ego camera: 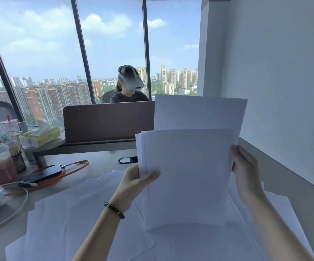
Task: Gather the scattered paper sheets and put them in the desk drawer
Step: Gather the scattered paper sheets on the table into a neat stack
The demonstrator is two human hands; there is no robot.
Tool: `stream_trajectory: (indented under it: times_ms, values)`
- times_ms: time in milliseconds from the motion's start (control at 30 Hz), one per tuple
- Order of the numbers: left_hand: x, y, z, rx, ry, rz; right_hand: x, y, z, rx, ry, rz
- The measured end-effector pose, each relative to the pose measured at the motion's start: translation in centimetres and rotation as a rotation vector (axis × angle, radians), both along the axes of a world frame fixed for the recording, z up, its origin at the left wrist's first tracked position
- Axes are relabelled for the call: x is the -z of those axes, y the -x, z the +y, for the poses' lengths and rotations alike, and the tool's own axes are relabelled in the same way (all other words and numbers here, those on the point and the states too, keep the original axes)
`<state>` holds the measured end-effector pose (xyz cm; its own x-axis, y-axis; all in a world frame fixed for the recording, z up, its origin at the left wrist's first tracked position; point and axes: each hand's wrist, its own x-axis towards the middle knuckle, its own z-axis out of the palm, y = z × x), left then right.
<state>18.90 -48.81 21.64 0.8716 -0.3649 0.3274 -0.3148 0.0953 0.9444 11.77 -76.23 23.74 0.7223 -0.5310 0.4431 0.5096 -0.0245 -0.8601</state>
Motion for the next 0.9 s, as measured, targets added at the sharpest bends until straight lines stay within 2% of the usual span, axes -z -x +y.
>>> stream_trajectory:
  times_ms: [133, 267, 633, 767, 900]
  values:
    - [0.2, 0.2, -0.6, -0.031, 0.017, 0.008, 1.5, 0.3, 0.2, -0.131, -0.031, 0.083]
    - [1.2, 0.5, -1.5, -0.009, 0.104, 0.104, 3.5, 1.1, 1.1, -0.208, -0.062, 0.131]
    - [2.3, 1.4, -3.9, -0.051, 0.117, 0.152, 5.6, 1.4, 2.2, -0.069, 0.054, 0.154]
    - [4.5, 1.9, -4.1, -0.017, 0.053, 0.169, 7.7, 1.8, 2.3, -0.107, 0.114, 0.234]
    - [4.2, 1.4, -4.1, -0.077, -0.023, 0.168, 7.3, 1.5, 2.3, -0.096, 0.125, 0.292]
